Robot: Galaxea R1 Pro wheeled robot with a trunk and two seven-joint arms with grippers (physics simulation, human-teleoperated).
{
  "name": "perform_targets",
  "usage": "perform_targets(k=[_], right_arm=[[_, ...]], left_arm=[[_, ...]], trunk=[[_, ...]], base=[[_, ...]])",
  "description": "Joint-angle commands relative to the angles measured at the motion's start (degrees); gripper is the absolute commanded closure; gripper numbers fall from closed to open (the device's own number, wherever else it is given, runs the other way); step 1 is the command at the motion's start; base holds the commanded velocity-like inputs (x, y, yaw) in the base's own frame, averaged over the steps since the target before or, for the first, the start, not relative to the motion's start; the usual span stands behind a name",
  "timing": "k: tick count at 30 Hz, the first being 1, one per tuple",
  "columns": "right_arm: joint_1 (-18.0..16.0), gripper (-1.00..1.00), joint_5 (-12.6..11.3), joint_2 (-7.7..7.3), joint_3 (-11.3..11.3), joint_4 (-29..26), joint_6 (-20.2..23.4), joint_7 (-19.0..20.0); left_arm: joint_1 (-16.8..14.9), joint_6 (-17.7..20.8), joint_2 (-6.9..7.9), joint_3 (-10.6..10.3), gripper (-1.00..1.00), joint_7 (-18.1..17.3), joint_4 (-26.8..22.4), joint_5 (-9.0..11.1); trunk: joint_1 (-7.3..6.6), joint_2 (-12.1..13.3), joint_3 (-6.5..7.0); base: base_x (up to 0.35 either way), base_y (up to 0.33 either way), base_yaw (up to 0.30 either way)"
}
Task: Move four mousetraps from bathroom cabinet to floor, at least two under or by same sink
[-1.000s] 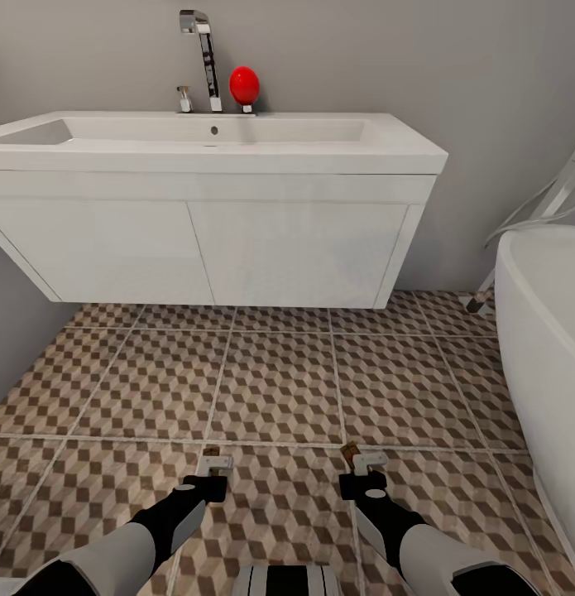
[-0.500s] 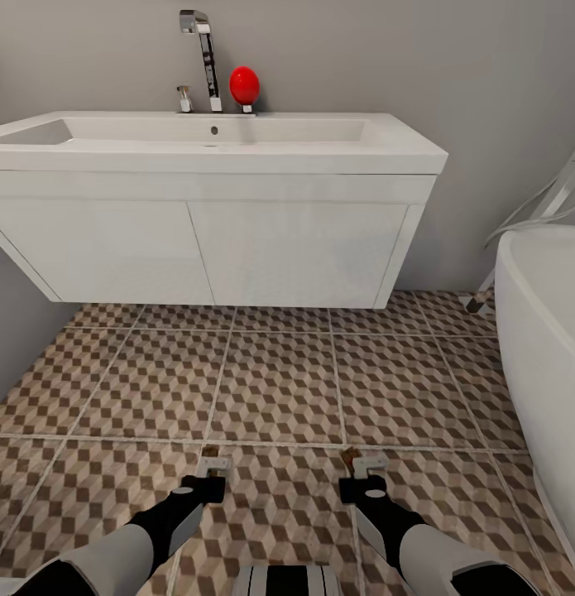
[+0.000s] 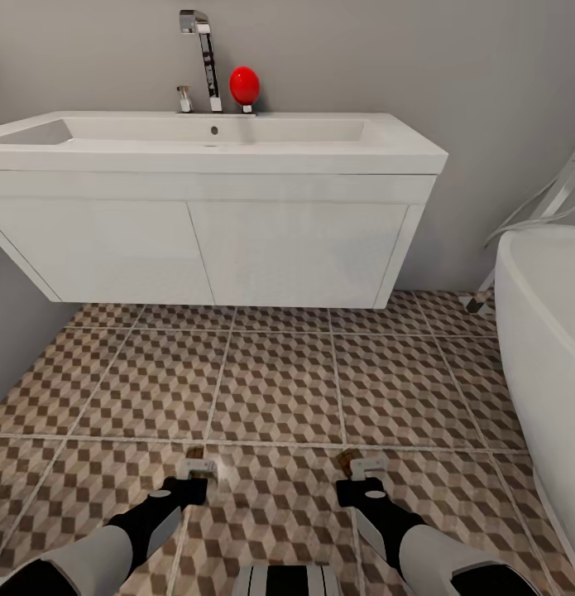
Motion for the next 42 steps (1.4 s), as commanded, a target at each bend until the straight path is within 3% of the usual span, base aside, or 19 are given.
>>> perform_targets(k=[1,9,14,17,19,23,27,35,42], right_arm=[[-0.03,1.0,-0.37,0.0,0.43,0.06,-0.22,-0.13],[-0.03,1.0,-0.42,0.0,0.45,0.04,-0.52,0.04],[-0.02,1.0,-0.36,0.0,0.48,0.01,-0.6,0.05],[0.02,1.0,-0.34,0.0,0.48,0.01,-0.62,0.05],[0.05,1.0,-0.34,-0.05,0.42,0.0,-0.63,0.05],[0.06,1.0,-0.33,-0.08,0.4,0.0,-0.64,0.05],[0.06,1.0,-0.3,-0.08,0.37,0.0,-0.65,0.05],[0.06,1.0,-0.2,-0.17,0.31,-0.04,-0.71,0.05],[0.06,1.0,-0.16,-0.17,0.31,-0.08,-0.72,0.05]], left_arm=[[-0.01,-0.59,0.04,-0.47,1.0,0.2,-0.05,0.41],[0.06,-2.62,0.17,-0.21,1.0,-0.09,-0.12,0.75],[0.08,-2.37,-0.74,-0.16,1.0,0.94,-0.66,0.66],[0.08,-2.29,-2.63,-0.18,1.0,2.38,-0.73,0.62],[0.08,-2.26,-5.33,-0.28,1.0,5.13,-0.64,0.57],[0.08,-2.23,-6.59,-0.37,1.0,7.01,-0.75,0.43],[0.06,-2.24,-6.78,-0.37,1.0,7.16,-0.8,0.49],[0.08,-2.25,-6.83,-0.32,1.0,7.15,-0.73,0.69],[0.08,-2.25,-6.77,-0.29,1.0,7.26,-0.64,0.82]], trunk=[[-0.01,-0.01,-0.04],[-0.01,-0.01,-0.04],[-0.01,-0.01,-0.04],[-0.01,-0.01,-0.04],[-0.01,-0.01,-0.04],[0.04,-0.04,-0.48],[0.14,-0.09,-1.37],[0.14,-0.09,-1.37],[0.32,-0.19,-2.92]], base=[[0.0,0.0,0.0],[0.0,0.0,0.0],[0.0,0.0,0.0],[0.0,0.0,0.0],[0.0,0.0,0.0],[0.0,0.0,0.0],[0.0,0.0,0.0],[0.0,0.0,0.0],[0.0,0.0,0.0]])
